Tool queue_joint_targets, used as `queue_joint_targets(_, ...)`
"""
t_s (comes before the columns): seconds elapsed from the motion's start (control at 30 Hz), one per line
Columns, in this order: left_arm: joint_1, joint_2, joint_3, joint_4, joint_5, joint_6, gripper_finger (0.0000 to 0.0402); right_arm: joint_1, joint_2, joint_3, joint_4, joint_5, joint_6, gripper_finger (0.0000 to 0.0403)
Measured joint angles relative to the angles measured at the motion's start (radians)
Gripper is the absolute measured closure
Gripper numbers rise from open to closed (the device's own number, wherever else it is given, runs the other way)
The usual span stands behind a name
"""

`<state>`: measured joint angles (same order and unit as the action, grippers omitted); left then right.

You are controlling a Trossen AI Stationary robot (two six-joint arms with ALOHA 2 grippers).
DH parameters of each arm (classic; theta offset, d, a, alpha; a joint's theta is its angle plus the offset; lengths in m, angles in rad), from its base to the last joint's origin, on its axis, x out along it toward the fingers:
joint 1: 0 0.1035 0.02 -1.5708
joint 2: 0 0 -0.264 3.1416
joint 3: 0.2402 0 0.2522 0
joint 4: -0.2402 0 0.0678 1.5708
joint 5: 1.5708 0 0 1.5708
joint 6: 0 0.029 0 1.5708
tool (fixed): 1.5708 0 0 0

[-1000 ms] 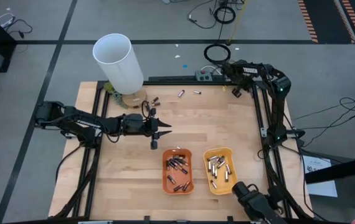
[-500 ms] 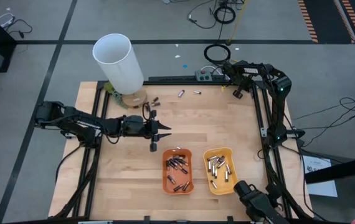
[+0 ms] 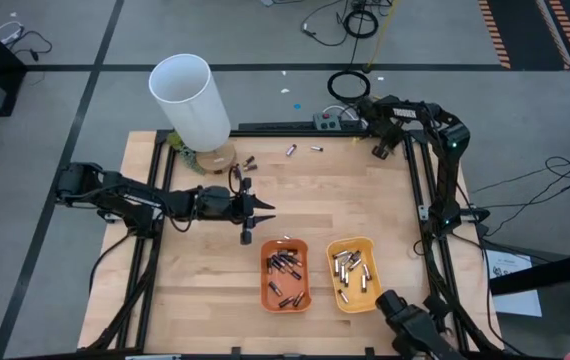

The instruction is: Sort batteries

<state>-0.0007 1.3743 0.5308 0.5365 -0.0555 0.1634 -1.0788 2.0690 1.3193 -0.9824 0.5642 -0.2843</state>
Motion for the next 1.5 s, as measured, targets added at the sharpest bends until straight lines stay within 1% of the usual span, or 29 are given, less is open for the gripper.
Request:
queue_joint_targets(0.13, 0.001, 0.0, 0.0, 0.0, 0.0, 0.007, 0.0288, -0.009, -0.052, 0.0, -0.013, -0.009, 0.077, 0.0403)
queue_joint_targets(0.27, 0.001, 0.0, 0.0, 0.005, 0.0, 0.008, 0.0288, -0.006, -0.047, 0.0, -0.028, -0.011, 0.139, 0.0403)
queue_joint_targets(0.4, 0.001, 0.0, 0.0, 0.005, -0.001, 0.007, 0.0288, 0.003, -0.008, 0.002, -0.04, 0.054, 0.169, 0.0403)
queue_joint_targets(0.57, 0.001, 0.0, 0.0, 0.005, -0.001, 0.001, 0.0288, 0.001, 0.018, 0.028, -0.053, 0.093, 0.222, 0.0403)
queue_joint_targets(0.77, 0.0, 0.0, 0.0, 0.0, -0.001, 0.0, 0.0288, 0.0, 0.054, 0.049, -0.085, 0.12, 0.212, 0.0403)
queue_joint_targets(0.93, -0.002, 0.0, 0.0, -0.014, -0.001, -0.001, 0.0288, -0.001, 0.062, 0.049, -0.091, 0.106, 0.171, 0.0403)
queue_joint_targets(1.3, -0.002, 0.0, 0.0, -0.032, -0.001, -0.001, 0.0288, -0.008, 0.048, 0.049, -0.069, 0.009, 0.048, 0.0403)
queue_joint_targets(1.33, -0.002, 0.0, 0.0, -0.032, -0.001, -0.001, 0.0288, -0.007, 0.04, 0.054, -0.078, -0.026, 0.034, 0.0403)
queue_joint_targets(1.4, 0.0, 0.0, 0.0, -0.032, -0.001, -0.001, 0.0288, -0.005, 0.017, 0.069, -0.13, -0.16, 0.008, 0.0403)
queue_joint_targets(1.43, 0.002, 0.0, 0.0, -0.03, -0.001, 0.0, 0.0288, -0.005, 0.004, 0.075, -0.154, -0.204, 0.008, 0.0403)
queue_joint_targets(1.5, 0.007, 0.0, 0.0, -0.03, -0.001, -0.001, 0.0288, -0.004, -0.018, 0.078, -0.183, -0.231, 0.029, 0.0403)
